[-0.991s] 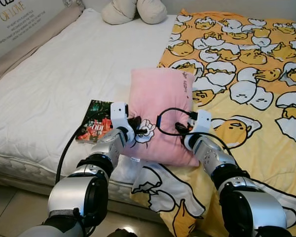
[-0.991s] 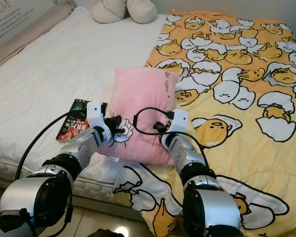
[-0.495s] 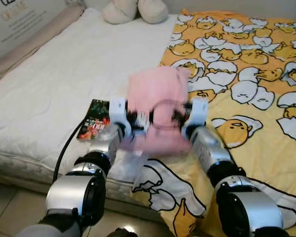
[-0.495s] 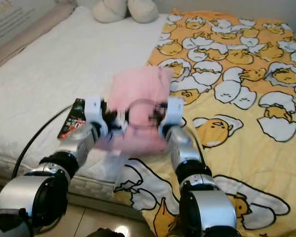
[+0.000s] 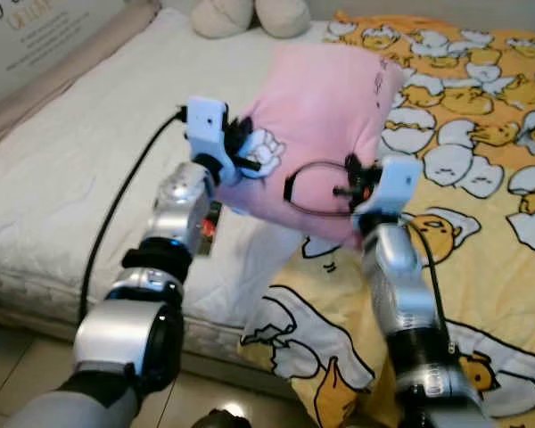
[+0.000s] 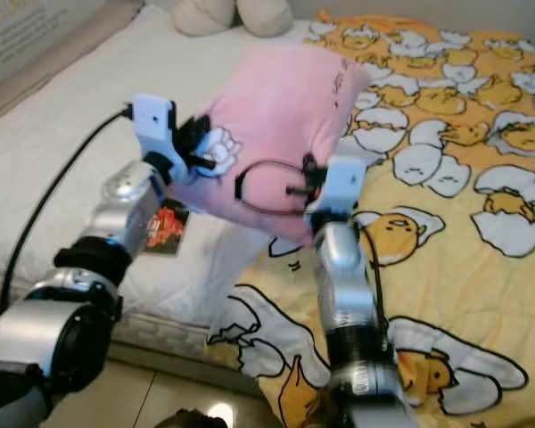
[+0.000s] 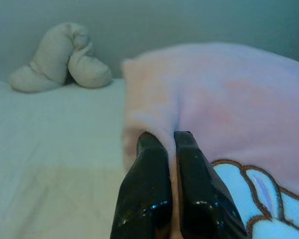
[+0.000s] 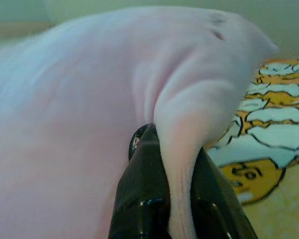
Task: Clean up the room
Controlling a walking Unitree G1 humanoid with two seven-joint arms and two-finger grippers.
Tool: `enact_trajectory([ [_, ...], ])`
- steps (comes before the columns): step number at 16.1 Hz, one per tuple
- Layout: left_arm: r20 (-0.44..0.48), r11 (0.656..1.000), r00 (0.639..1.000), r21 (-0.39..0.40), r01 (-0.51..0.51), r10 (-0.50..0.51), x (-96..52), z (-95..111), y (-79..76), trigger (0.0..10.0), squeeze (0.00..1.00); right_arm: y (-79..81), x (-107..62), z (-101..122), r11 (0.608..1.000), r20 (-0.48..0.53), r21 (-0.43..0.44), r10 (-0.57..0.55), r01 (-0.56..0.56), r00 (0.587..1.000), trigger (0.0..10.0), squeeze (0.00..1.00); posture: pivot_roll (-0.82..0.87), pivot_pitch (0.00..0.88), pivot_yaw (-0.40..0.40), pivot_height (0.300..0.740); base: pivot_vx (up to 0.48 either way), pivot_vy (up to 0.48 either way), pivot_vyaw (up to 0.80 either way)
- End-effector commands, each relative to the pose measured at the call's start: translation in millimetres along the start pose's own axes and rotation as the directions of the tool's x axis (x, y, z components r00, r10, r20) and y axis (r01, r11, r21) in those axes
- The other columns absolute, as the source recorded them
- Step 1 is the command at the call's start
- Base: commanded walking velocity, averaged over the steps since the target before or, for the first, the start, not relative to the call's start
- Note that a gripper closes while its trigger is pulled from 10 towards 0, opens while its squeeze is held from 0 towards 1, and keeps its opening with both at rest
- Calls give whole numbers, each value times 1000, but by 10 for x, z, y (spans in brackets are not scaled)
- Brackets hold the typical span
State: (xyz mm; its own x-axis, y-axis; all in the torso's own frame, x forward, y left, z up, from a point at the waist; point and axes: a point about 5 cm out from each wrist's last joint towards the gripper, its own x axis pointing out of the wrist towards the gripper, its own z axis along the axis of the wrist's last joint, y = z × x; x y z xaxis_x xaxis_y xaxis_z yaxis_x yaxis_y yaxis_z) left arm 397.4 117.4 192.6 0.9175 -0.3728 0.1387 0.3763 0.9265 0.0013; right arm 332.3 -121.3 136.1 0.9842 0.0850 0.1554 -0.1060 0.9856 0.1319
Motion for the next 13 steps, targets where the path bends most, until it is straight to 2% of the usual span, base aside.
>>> enact_trajectory([
  [1,67,999,997,26,-45,43,-17,156,134,10000,0,-50,-26,20,999,12,-15,-31,31,999,10000,0,-185,0,74,740,0,0,0],
  [3,58,999,997,9,-49,49,-25,127,130,10000,0,-82,-25,-18,999,-9,-19,-39,38,999,10000,0,-186,0,76,740,0,0,0],
  [6,31,999,999,-24,-38,39,-57,-2,-3,10000,0,-170,124,162,996,8,-87,4,-4,1000,10000,0,-186,0,70,740,0,480,0],
  [7,30,999,999,-25,-39,40,-57,-6,-7,10000,0,-172,118,173,996,8,-91,2,-1,1000,10000,0,-186,0,70,740,0,480,0],
  [9,-10,998,999,-50,-39,39,-93,-162,-71,10000,0,-194,144,193,995,1,-97,3,-3,1000,10000,0,-180,0,68,740,0,480,0],
  [13,-58,996,997,-73,-60,56,-146,-301,-71,10000,0,-153,152,160,995,-16,-93,18,-19,1000,10000,0,-177,0,72,740,0,480,0],
])
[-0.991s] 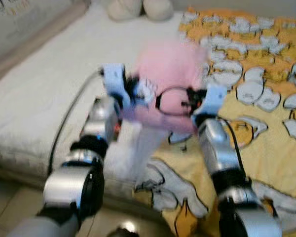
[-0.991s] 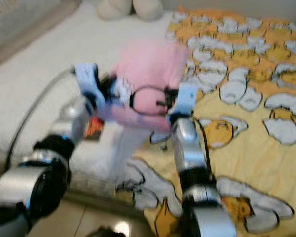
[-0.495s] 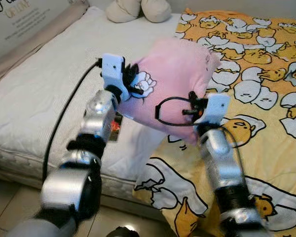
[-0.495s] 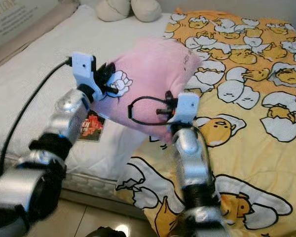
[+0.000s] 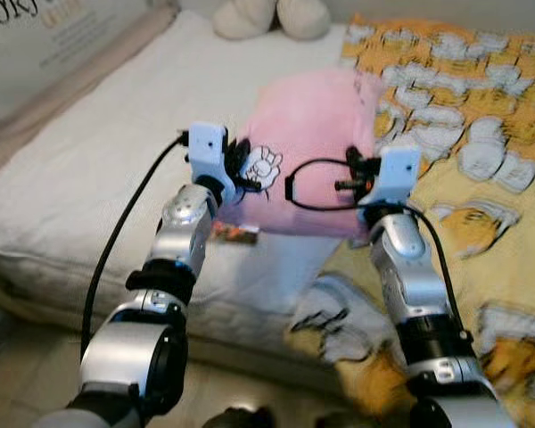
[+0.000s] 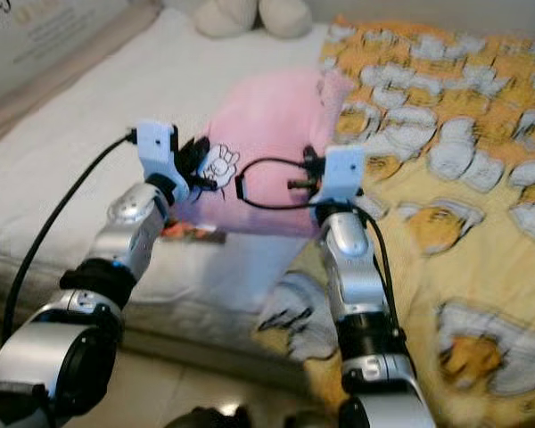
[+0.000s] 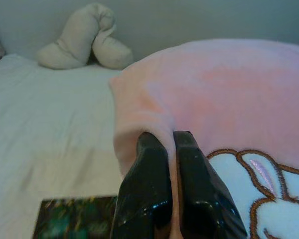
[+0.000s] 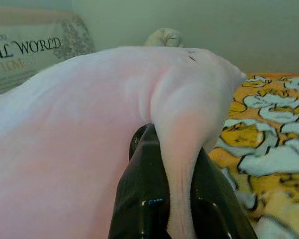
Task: Clean up the room
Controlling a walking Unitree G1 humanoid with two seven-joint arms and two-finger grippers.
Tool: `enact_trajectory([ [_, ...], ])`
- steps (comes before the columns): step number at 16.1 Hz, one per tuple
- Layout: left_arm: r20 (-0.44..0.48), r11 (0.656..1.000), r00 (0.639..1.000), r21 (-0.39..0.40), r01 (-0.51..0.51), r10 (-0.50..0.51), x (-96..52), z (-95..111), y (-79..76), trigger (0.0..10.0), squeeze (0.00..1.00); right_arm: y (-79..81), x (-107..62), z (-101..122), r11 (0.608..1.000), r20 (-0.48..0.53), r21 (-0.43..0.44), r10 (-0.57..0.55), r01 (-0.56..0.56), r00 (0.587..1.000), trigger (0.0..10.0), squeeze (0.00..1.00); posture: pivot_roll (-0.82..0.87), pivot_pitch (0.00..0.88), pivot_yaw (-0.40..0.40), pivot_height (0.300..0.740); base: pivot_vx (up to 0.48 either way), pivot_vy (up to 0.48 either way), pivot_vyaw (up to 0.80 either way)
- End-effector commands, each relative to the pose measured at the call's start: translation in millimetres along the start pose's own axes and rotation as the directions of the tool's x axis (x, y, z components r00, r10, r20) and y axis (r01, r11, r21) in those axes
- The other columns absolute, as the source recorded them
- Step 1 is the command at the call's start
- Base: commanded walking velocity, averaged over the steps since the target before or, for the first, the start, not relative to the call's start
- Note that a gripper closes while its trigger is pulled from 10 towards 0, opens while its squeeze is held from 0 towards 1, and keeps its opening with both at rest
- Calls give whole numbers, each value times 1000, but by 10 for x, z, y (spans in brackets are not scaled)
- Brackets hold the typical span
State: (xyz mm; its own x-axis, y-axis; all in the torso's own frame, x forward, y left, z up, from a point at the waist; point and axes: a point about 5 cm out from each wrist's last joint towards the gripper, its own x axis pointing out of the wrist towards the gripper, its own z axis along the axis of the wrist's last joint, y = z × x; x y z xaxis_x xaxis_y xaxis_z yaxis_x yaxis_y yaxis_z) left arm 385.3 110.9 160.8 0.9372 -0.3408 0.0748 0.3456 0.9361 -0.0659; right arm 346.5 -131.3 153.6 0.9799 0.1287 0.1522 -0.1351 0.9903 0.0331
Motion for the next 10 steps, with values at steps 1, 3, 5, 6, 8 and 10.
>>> enact_trajectory([
  [1,-3,1000,1000,-16,-26,26,-17,-18,41,10000,0,-35,-10,-29,1000,-15,0,-14,14,1000,10000,0,-180,0,73,740,0,480,0],
  [3,-13,999,999,-16,-39,39,-13,-35,53,10000,0,3,-23,-63,1000,-27,4,1,-1,1000,10000,0,-182,0,73,740,0,480,0],
  [5,-16,999,999,4,-51,51,-7,-26,78,10000,0,-27,-24,-85,1000,-39,-1,1,-1,999,10000,0,-184,0,73,740,0,480,0],
  [6,-16,998,998,8,-54,54,-6,-22,86,10000,0,-34,-21,-85,1000,-40,-1,0,0,999,10000,0,-184,0,73,740,0,480,0],
  [8,-9,998,998,17,-65,65,13,31,133,10000,0,-45,-16,-92,1000,-43,-13,3,-4,999,10000,0,-184,0,73,740,0,480,0],
  [10,-7,997,998,19,-68,68,14,42,150,10000,0,-28,-35,-129,1000,-53,-15,8,-9,999,10000,0,-185,0,72,740,0,480,0],
])
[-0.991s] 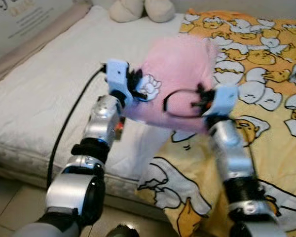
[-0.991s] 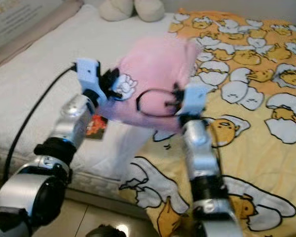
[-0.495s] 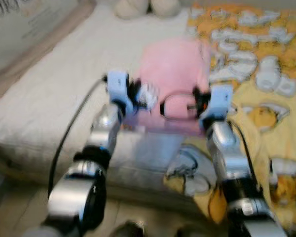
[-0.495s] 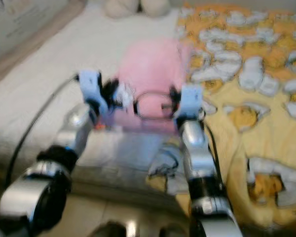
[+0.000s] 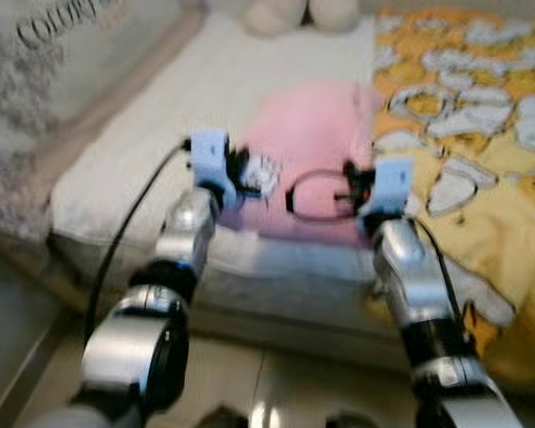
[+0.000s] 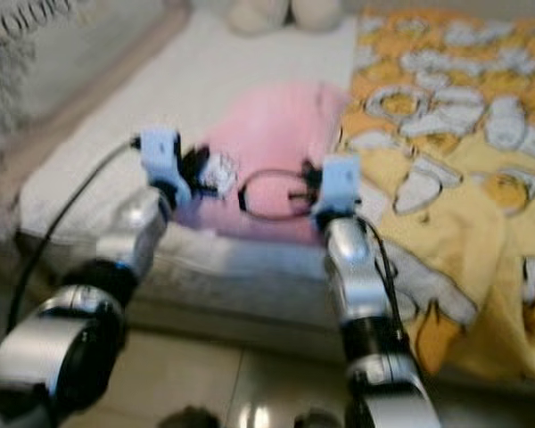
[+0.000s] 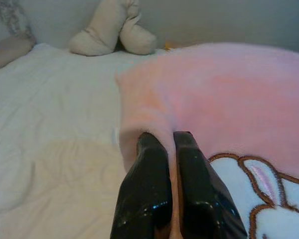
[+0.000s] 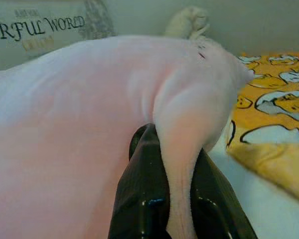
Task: Clean up the room
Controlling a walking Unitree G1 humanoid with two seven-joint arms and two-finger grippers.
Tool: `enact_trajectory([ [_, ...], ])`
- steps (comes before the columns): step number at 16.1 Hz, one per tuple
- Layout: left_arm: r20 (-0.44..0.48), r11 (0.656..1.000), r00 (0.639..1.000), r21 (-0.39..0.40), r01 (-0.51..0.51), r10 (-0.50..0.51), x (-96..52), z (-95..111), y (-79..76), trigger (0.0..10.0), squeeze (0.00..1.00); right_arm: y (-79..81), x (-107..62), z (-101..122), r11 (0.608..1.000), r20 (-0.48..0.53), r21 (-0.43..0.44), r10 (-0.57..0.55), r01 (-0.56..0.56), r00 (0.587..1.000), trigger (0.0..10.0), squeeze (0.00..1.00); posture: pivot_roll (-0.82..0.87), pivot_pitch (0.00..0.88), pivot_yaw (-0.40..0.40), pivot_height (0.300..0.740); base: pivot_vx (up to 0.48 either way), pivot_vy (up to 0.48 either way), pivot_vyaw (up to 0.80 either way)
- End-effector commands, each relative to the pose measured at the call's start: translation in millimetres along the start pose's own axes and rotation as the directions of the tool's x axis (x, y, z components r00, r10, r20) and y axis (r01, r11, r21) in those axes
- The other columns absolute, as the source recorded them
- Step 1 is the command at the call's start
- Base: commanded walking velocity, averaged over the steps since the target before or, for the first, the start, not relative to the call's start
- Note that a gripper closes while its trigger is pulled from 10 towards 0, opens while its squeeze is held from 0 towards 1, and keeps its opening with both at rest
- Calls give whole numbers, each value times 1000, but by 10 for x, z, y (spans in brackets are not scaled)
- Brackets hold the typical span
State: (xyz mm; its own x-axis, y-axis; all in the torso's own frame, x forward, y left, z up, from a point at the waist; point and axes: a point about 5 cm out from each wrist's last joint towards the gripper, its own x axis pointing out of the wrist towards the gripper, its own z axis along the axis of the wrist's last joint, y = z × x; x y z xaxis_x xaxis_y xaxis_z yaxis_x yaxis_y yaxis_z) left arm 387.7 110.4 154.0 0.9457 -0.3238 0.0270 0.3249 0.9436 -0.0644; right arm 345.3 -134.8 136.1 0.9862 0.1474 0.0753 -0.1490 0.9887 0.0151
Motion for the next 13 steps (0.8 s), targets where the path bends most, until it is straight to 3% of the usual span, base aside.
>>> enact_trajectory([
  [1,37,999,998,15,-49,48,-6,107,149,10000,0,19,-1,26,1000,21,1,-5,5,1000,10000,0,-185,0,72,740,0,480,0],
  [11,42,1000,999,-14,5,-4,6,76,71,10000,0,9,-34,-48,1000,4,-18,-3,3,1000,10000,0,-192,0,78,740,0,480,0],
  [13,76,1000,997,-5,-3,4,2,100,48,10000,0,13,-35,-63,1000,-1,-19,1,-1,1000,10000,0,-190,0,79,740,0,0,0],
])
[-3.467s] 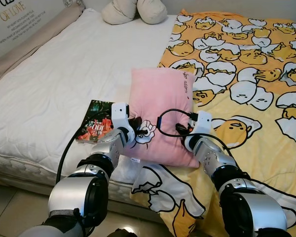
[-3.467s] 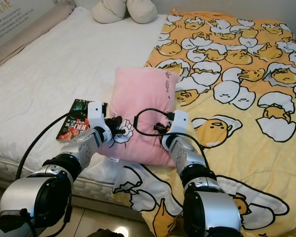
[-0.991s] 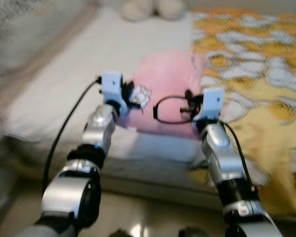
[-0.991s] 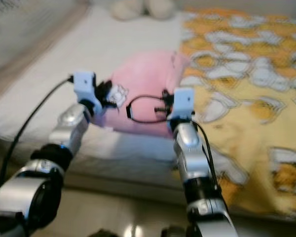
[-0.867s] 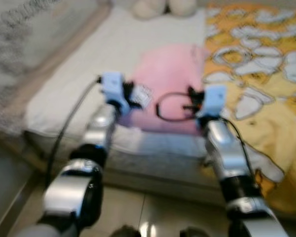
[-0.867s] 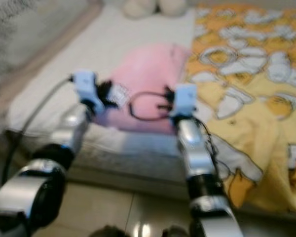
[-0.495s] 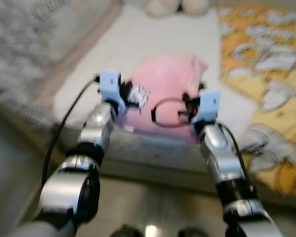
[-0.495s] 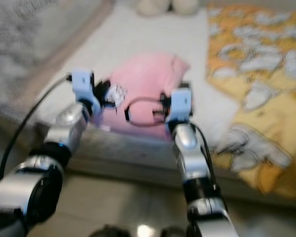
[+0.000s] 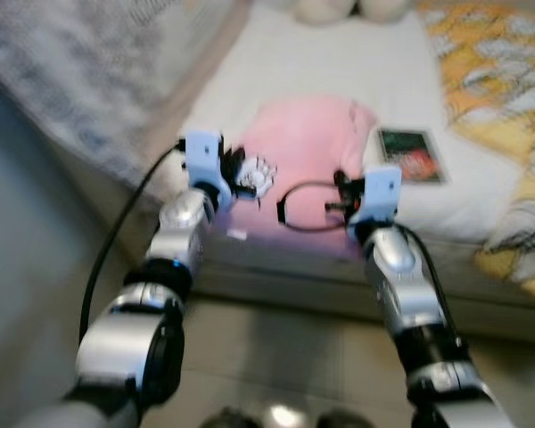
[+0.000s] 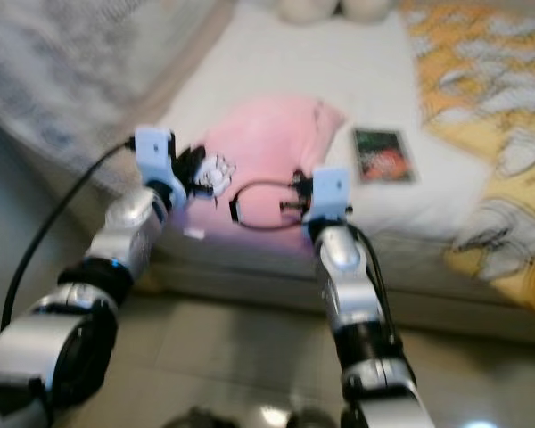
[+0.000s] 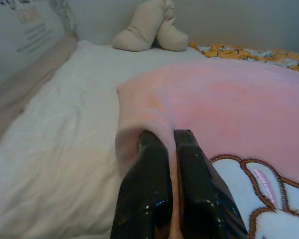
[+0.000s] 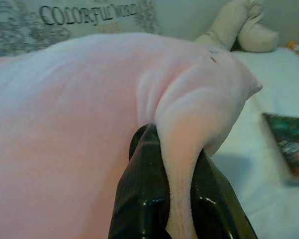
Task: Clean up the room
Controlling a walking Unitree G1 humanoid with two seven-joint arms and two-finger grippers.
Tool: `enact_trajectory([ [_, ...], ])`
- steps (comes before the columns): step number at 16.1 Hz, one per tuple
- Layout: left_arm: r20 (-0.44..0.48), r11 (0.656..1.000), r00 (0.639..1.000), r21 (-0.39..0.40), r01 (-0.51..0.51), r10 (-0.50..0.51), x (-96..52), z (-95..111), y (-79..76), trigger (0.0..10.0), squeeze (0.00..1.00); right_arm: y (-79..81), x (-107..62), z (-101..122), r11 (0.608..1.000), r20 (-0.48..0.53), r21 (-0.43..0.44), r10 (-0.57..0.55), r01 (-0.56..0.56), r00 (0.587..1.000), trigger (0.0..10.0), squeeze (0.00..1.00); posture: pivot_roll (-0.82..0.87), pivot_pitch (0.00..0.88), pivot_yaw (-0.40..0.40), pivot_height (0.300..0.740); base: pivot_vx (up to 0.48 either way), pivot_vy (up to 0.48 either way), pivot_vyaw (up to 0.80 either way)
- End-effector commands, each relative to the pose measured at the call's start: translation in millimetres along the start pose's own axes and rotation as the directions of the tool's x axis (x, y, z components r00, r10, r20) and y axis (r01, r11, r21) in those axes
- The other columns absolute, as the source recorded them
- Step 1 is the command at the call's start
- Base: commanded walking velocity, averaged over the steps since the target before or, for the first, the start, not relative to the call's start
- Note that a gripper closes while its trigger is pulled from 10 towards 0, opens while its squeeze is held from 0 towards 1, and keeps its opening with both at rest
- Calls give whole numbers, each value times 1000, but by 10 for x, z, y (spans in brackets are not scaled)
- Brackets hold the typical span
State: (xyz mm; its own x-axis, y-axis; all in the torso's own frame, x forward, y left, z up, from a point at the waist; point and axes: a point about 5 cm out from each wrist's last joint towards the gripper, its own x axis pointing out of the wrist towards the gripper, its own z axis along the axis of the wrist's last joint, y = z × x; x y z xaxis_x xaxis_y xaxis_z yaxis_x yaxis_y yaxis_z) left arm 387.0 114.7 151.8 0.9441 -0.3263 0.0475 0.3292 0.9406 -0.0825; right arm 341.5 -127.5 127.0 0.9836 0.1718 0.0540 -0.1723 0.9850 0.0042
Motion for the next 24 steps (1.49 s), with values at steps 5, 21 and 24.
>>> enact_trajectory([
  [5,61,999,998,46,-17,15,43,149,-15,10000,0,-62,11,14,1000,17,-16,-17,17,1000,10000,0,-189,0,78,740,384,0,0],
  [21,64,991,991,54,-119,115,49,184,81,10000,0,-86,11,-47,999,-9,-23,-22,22,1000,10000,0,-187,0,75,740,480,0,0],
  [24,68,991,990,45,-127,124,63,202,75,10000,0,-97,19,-54,999,-14,-26,-21,21,1000,10000,0,-189,0,74,740,477,0,0],
])
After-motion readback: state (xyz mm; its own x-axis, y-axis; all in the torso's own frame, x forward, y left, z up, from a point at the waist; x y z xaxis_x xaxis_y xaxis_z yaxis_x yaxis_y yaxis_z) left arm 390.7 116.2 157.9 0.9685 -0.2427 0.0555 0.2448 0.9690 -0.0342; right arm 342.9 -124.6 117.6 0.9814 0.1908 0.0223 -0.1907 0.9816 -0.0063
